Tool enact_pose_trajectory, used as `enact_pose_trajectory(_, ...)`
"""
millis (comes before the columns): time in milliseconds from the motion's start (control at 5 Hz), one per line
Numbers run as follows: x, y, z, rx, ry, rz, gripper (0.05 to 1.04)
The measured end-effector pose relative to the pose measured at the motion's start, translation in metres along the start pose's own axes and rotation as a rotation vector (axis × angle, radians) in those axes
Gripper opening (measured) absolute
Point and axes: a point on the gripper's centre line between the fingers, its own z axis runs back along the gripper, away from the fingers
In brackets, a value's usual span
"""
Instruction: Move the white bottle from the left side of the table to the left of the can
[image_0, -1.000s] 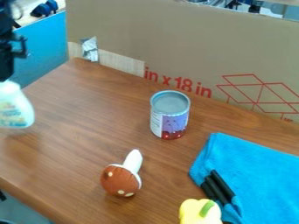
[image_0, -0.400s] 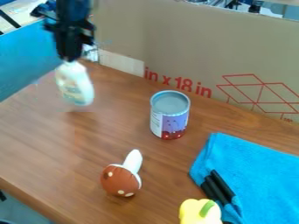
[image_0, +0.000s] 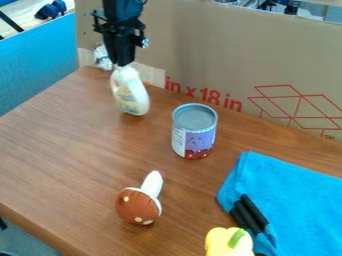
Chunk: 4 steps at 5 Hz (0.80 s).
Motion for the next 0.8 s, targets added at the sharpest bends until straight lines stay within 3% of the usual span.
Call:
enact_pose_trajectory(400,0.009,-0.008,-0.007,-0.036,0.012,-0.039,0.233)
enact_pose_trajectory(800,0.015,-0.017,-0.014,-0.036,0.03,-0.057,0.266)
